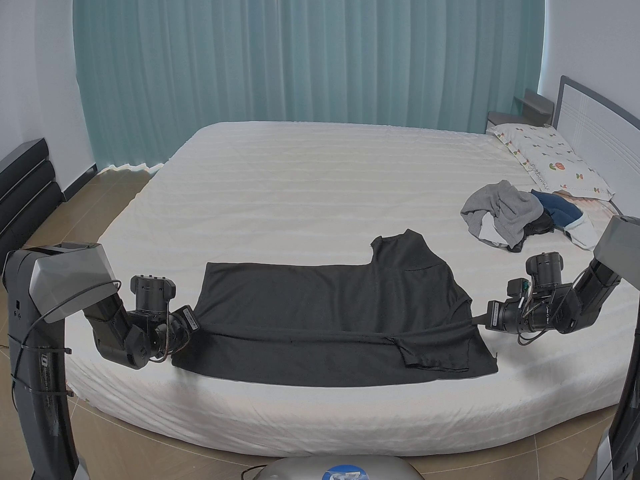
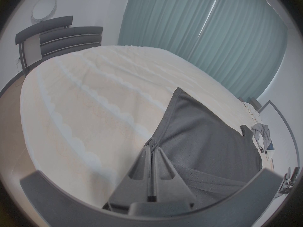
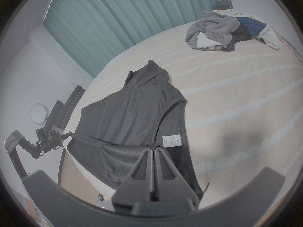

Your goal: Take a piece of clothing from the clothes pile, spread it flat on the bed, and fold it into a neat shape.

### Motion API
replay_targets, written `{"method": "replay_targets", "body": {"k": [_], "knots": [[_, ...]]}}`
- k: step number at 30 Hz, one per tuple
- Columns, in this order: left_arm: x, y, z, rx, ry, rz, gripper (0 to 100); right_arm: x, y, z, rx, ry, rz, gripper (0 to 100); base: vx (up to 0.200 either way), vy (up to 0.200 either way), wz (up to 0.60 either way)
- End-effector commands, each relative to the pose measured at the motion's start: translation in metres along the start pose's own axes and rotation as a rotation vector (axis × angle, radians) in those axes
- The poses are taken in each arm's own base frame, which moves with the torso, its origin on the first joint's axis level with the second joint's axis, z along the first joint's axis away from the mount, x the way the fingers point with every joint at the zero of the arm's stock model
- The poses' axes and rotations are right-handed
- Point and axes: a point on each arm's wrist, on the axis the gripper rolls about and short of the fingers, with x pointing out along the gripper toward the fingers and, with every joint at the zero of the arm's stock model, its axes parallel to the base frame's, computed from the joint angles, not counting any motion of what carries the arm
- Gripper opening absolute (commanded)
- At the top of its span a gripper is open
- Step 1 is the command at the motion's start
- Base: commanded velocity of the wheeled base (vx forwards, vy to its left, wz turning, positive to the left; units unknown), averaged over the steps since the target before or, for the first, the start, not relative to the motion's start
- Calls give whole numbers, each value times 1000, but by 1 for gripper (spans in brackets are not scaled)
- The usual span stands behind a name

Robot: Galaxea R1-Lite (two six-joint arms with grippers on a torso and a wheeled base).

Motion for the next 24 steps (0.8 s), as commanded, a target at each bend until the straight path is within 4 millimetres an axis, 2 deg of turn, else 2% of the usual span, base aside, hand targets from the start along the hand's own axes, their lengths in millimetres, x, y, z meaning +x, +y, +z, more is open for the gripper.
{"method": "replay_targets", "body": {"k": [1, 5, 6, 8, 9, 18, 24], "knots": [[8, -3, -1, -29, 14, 5, 0, 13, -3, -9, 18, 29, -1, 0, 0, 0, 0], [12, -5, 1, -51, 15, 6, 0, 14, -3, -9, 35, 29, 0, 0, 0, 0, 0], [12, -5, 1, -51, 15, 6, 0, 14, -3, -9, 37, 29, 0, 100, 0, 0, 0], [12, -4, 0, -51, 20, 9, 0, 15, -3, -8, 41, 27, 2, 100, 0, 0, 0], [13, -4, -1, -52, 24, 12, 100, 15, -3, -8, 43, 26, 2, 100, 0, 0, 0], [11, -1, 2, -104, 18, 18, 100, 7, 1, -2, 142, 1, 9, 100, 0, 0, 0], [-11, 5, 27, -200, -24, -5, 100, -19, 15, 3, 262, -44, 33, 100, 0, 0, 0]]}}
